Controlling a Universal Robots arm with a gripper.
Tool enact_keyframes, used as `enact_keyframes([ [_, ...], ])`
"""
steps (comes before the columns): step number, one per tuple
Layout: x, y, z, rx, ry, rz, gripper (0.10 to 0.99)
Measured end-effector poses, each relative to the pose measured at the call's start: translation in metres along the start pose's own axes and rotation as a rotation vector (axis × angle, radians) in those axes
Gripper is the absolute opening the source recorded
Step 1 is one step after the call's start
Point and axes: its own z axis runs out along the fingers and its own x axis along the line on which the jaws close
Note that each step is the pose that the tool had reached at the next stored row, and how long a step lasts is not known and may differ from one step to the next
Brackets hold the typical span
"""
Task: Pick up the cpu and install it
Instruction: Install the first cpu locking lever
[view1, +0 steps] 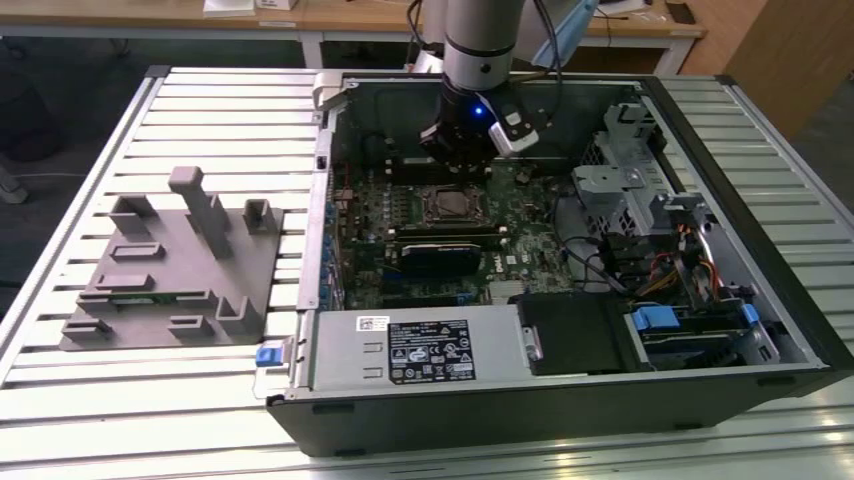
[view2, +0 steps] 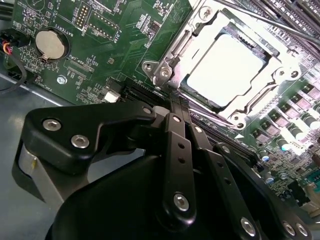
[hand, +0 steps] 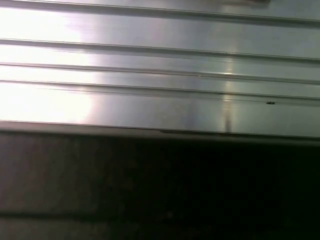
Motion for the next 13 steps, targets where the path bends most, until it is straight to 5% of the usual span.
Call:
enact_keyframes([
  [13,0.0000,0.0000,-0.0007,0.006,0.0002,0.000,0.106],
])
